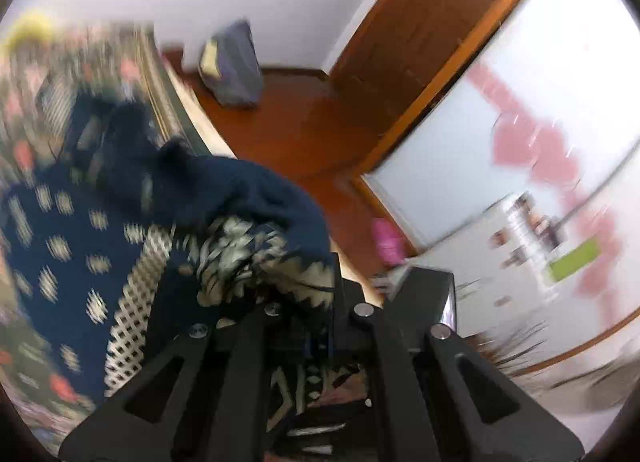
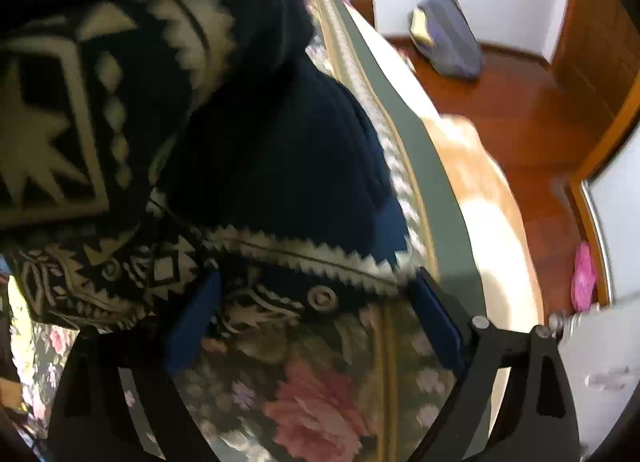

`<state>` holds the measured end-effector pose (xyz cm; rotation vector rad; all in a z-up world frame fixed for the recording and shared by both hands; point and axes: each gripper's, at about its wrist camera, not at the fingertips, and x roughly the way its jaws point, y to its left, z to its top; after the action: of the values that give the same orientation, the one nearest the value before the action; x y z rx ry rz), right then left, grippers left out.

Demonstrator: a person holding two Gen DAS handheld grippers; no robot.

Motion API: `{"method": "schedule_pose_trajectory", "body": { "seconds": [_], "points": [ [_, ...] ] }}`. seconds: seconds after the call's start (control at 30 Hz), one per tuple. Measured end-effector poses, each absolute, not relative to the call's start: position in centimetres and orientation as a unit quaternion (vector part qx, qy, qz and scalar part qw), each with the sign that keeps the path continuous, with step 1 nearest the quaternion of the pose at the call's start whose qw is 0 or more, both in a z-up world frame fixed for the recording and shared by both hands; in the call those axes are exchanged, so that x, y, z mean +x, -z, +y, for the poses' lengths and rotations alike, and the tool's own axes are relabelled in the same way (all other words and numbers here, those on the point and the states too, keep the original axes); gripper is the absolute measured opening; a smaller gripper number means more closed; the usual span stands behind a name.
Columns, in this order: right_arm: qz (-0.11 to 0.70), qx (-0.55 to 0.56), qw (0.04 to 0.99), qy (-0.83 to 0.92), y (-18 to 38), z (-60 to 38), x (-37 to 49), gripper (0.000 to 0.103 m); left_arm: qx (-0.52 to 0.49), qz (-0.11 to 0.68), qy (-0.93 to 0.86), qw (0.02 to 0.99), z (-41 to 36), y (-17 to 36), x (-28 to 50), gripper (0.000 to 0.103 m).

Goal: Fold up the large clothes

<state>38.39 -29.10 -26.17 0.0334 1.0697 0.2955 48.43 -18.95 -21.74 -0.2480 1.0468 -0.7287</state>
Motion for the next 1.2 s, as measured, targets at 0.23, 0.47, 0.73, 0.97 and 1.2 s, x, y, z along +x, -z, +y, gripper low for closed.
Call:
{"method": "schedule_pose_trajectory", "body": {
  "seconds": [0.23,0.47,0.73,0.97,1.2],
  "points": [
    [0.494,0.021,0.860,-0.125,24.1,-31.1,35.6,0.090,-0.089,0.487,0.317,0.809,-17.9,22.9,47.2,0.004],
    [0.469,0.023,0.876,-0.112,21.6,-32.0,33.8,0.090,-0.009,0.428,0.307,0.850,-19.1,19.5,44.0,0.053],
    [0.440,0.009,0.891,-0.109,19.4,-31.4,31.7,0.091,0.024,0.371,0.205,0.905,-14.8,15.5,42.2,0.092],
    [0.415,0.026,0.901,-0.127,18.2,-30.4,33.8,0.092,-0.046,0.435,0.125,0.891,-7.6,20.1,44.0,0.098],
    [0.420,0.030,0.900,-0.114,19.3,-29.3,37.3,0.092,-0.264,0.519,0.164,0.796,-4.1,27.0,46.1,0.103]
  ]
}}
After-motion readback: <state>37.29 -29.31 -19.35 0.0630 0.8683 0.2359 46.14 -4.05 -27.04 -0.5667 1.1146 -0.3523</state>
